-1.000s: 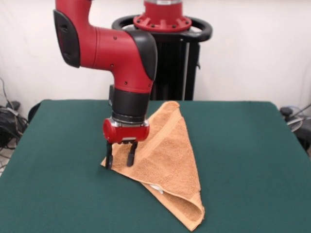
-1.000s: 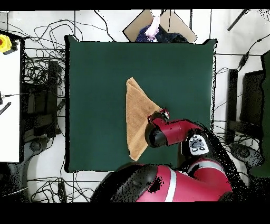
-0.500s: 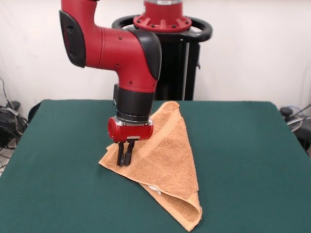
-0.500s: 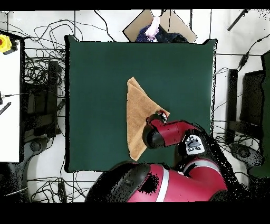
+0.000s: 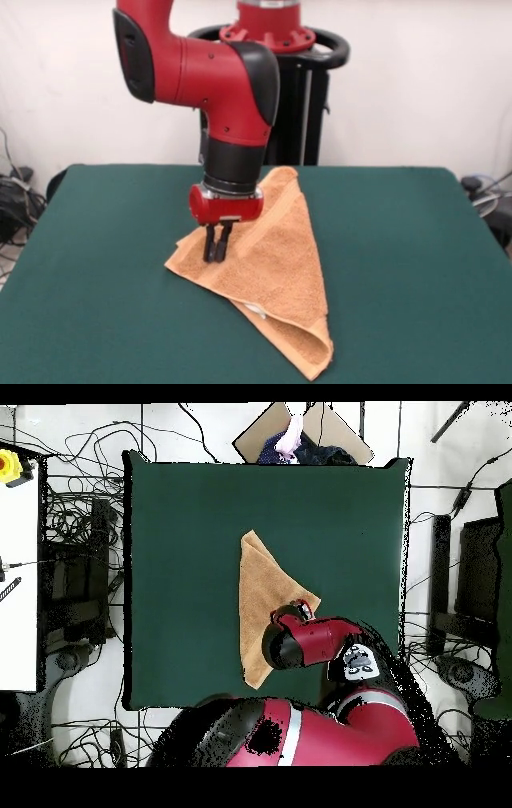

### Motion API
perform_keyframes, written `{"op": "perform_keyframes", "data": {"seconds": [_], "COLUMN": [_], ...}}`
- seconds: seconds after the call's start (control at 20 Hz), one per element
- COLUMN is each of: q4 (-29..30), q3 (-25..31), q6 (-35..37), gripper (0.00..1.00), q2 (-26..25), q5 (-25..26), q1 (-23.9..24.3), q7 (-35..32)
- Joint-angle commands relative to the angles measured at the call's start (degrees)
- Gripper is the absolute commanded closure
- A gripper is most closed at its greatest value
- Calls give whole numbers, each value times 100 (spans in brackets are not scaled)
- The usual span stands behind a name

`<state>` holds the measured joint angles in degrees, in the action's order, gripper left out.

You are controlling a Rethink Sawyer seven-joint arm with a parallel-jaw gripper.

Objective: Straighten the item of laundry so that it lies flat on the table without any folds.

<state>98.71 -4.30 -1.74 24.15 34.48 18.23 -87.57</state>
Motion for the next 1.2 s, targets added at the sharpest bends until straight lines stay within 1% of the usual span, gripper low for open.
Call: {"op": "perform_keyframes", "data": {"seconds": [0.05, 0.15, 0.25, 0.3, 0.45, 0.5, 0.6, 0.8, 1.0, 1.1, 1.2], "q4": [-16, -107, -157, -180, -171, -180, -184, -236, -300, -339, -294], "q3": [268, 264, 183, 170, 105, 95, 201, 358, 366, 326, 378], "q6": [648, 400, 176, 190, 236, 335, 663, 969, 1098, 951, 973], "gripper": [100, 100, 100, 0, 0, 0, 0, 0, 0, 0, 0], "q2": [-625, -832, -827, -805, -660, -530, -264, -92, -101, -271, -248], "q5": [-306, -247, -183, -164, -116, -137, -155, -153, -183, -158, -128], "q1": [163, 304, 254, 238, 170, 134, 179, 346, 341, 326, 416], "q7": [-807, -800, -800, -745, -680, -649, -493, -282, -259, -350, -306]}}
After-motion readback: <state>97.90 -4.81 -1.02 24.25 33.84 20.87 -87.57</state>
